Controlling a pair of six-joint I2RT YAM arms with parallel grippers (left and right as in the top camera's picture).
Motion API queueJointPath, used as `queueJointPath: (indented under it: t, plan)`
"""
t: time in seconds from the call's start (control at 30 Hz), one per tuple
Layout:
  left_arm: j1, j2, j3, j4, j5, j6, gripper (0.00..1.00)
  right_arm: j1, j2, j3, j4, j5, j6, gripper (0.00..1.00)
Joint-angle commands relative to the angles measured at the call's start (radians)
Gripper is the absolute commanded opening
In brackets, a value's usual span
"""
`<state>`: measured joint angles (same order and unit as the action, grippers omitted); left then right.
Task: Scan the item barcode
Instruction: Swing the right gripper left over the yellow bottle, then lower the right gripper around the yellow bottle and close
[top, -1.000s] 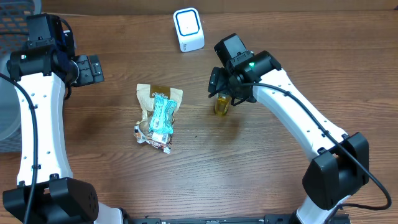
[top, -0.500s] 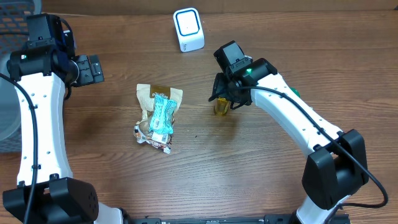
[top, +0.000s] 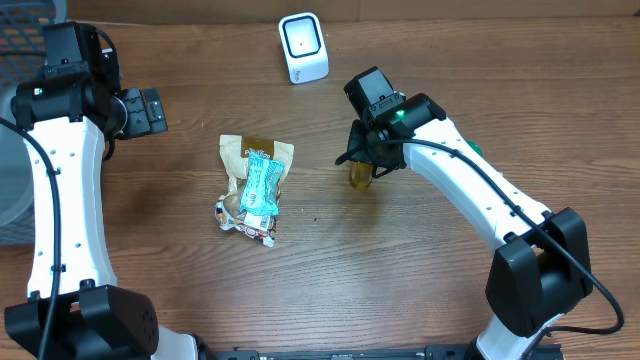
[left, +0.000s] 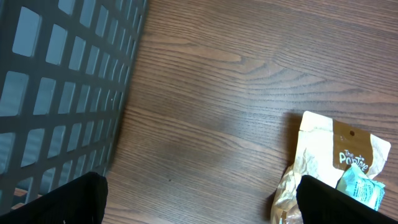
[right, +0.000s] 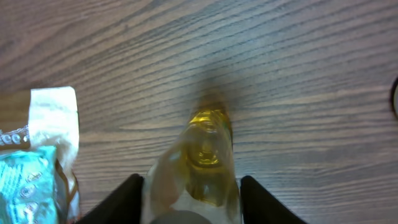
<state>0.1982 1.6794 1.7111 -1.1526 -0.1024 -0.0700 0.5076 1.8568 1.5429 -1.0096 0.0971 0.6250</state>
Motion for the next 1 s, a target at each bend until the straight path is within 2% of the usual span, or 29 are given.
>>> queueJointPath:
  t: [0.0, 0.23, 0.33, 0.37, 0.43, 0.5, 0.53, 0.73, 0.83, 0.97]
  plan:
    - [-0.002, -0.013, 0.019, 0.001, -0.005, 0.022, 1.00, 0.002, 0.000, -0.006, 0.002, 0.014, -0.043, 0.43]
    - [-0.002, -0.013, 0.019, 0.001, -0.005, 0.022, 1.00, 0.002, 0.000, -0.006, 0.001, 0.014, -0.159, 0.39]
    - [-0.002, -0.013, 0.019, 0.001, -0.005, 0.022, 0.99, 0.002, 0.000, -0.006, 0.002, 0.015, -0.222, 0.42]
    - [-0.002, -0.013, 0.019, 0.001, -0.005, 0.022, 0.99, 0.002, 0.000, -0.006, 0.004, 0.014, -0.245, 0.51]
    - [-0.002, -0.013, 0.019, 0.001, -0.005, 0.022, 1.00, 0.002, 0.000, -0.005, 0.002, 0.014, -0.284, 0.81]
    - [-0.002, -0.013, 0.019, 0.001, -0.005, 0.022, 0.99, 0.002, 0.000, 0.014, -0.003, 0.014, -0.330, 0.98]
    - [-0.002, -0.013, 0.019, 0.001, -0.005, 0.022, 1.00, 0.002, 0.000, 0.033, -0.014, 0.014, -0.348, 1.00]
    - [-0.002, -0.013, 0.019, 0.001, -0.005, 0.022, 0.99, 0.002, 0.000, 0.191, -0.099, 0.014, -0.360, 1.00]
    - [-0.002, -0.013, 0.019, 0.001, -0.005, 0.022, 1.00, 0.002, 0.000, 0.270, -0.149, 0.014, -0.305, 1.00]
    - [-0.002, -0.013, 0.019, 0.001, -0.005, 0.022, 1.00, 0.002, 0.000, 0.298, -0.207, 0.014, -0.281, 1.00]
